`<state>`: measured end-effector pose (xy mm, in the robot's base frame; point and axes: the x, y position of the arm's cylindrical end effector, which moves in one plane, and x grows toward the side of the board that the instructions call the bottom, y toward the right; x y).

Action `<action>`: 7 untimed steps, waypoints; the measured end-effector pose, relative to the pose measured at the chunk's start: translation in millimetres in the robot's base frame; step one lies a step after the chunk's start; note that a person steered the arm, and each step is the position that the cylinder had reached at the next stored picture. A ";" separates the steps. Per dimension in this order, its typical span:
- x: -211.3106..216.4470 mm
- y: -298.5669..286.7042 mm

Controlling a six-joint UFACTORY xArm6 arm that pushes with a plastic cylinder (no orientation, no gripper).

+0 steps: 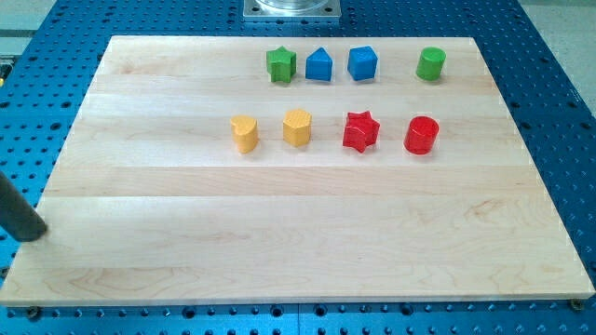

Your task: Point your arm at the bottom left of the heart

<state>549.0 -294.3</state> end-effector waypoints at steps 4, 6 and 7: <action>-3.5 -1.8; 1.9 3.5; -4.1 20.0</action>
<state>544.8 -274.3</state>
